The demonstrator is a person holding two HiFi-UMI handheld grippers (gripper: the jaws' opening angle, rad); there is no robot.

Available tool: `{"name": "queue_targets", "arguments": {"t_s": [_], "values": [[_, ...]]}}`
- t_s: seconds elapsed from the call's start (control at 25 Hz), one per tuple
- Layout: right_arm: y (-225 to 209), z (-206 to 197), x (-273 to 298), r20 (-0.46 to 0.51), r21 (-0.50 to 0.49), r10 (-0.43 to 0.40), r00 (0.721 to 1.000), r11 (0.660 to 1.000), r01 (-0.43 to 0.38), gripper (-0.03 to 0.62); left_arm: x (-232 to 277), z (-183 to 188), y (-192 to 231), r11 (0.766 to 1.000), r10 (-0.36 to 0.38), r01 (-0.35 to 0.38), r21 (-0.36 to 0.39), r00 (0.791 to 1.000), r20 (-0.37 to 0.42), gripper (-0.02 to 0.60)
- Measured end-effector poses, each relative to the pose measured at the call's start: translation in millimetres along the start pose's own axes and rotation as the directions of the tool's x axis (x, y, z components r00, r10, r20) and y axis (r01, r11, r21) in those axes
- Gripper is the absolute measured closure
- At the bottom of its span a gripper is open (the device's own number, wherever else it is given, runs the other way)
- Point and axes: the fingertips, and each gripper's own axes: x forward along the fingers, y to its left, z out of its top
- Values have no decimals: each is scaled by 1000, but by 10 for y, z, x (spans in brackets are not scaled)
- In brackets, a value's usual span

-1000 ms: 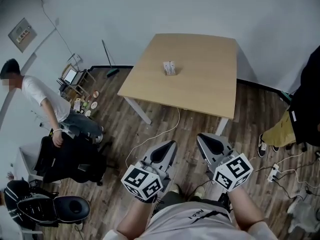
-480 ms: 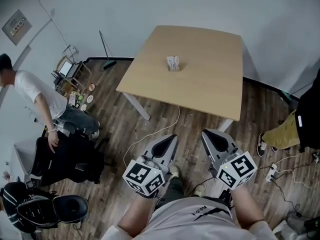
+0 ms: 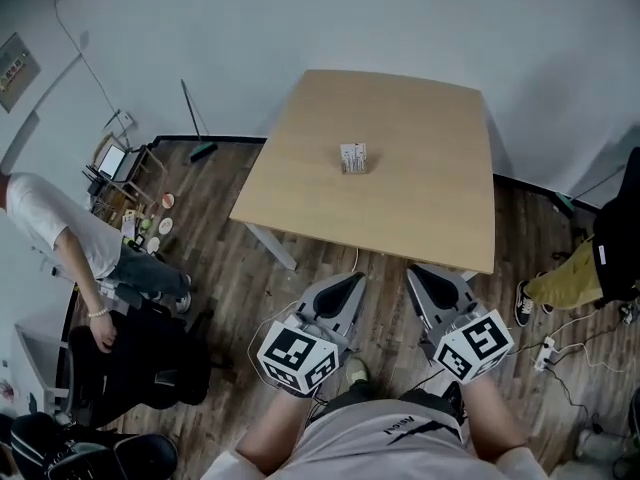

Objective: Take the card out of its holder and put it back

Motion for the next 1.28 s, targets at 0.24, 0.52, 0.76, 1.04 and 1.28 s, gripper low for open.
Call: {"name": "queue_targets", "arguments": {"t_s": [0.24, 0.52, 0.76, 1.04, 1.28], "values": [[-10, 37, 454, 5, -22, -41, 999, 999, 41, 582, 91, 90, 438, 999, -31, 31, 14, 1000, -4, 569], [-196, 55, 870, 11, -14, -41, 999, 999, 41, 582, 337, 37, 792, 999, -34, 34, 4, 999, -28, 569], [-549, 65, 1418, 17, 10, -14, 1000, 1000, 14, 582, 747, 67, 1349, 1000, -8, 9, 11, 999, -53, 569], [-1103, 98, 2028, 36, 44, 20, 999, 999, -22, 581, 1409, 123, 1907, 999, 0, 5, 43, 994, -110, 568], [-1511, 86, 2402, 32, 46, 32, 999, 998, -34, 582, 1879, 102, 2274, 999, 11, -4, 49, 990, -139, 569]]}}
